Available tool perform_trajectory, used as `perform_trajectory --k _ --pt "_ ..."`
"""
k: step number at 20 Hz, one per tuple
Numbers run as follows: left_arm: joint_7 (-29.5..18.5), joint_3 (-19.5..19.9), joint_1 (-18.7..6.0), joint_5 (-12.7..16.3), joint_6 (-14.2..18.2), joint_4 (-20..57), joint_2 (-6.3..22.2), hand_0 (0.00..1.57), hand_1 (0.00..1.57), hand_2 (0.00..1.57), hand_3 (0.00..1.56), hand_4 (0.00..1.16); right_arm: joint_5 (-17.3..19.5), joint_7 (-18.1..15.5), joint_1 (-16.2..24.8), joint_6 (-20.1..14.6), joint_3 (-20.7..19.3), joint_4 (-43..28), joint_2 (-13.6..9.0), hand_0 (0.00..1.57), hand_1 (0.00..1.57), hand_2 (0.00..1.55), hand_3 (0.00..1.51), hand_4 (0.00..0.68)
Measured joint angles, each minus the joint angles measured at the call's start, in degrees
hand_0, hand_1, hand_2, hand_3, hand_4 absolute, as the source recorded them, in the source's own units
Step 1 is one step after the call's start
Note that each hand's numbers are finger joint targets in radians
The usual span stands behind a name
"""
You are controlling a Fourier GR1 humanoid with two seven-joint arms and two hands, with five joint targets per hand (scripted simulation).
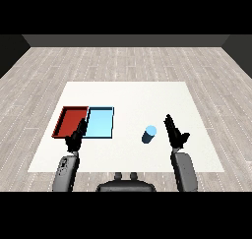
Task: Pick the blue can and put it in the blue box
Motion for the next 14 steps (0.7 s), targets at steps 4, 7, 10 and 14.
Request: perform_trajectory --k 4,7,10,14 --pt "-0.43 0.80 -0.75 -0.84 0.59 0.14 -0.39 0.00 0.00 0.00 0.00 0.00 2.49 0.69 1.98 -1.20 1.55 -1.74 0.84 0.00 0.00 0.00 0.00 0.000" --pt "-2.35 0.88 -0.72 -0.06 0.45 -1.64 -1.25 0.00 0.00 0.00 0.00 0.00 3.35 -0.60 4.45 -1.19 3.54 -4.31 1.93 0.00 0.00 0.00 0.00 0.000" --pt "-8.43 1.14 -1.51 2.37 -1.26 -2.35 -2.48 0.00 0.00 0.00 0.00 0.00 0.74 -5.36 4.84 1.20 4.39 -5.38 3.02 0.00 0.00 0.00 0.00 0.000" --pt "-13.80 2.16 -2.38 4.47 -3.17 -0.69 -2.96 0.00 0.00 0.00 0.00 0.00 -0.76 -7.77 5.50 2.89 5.66 -7.11 3.75 0.00 0.00 0.00 0.00 0.000"
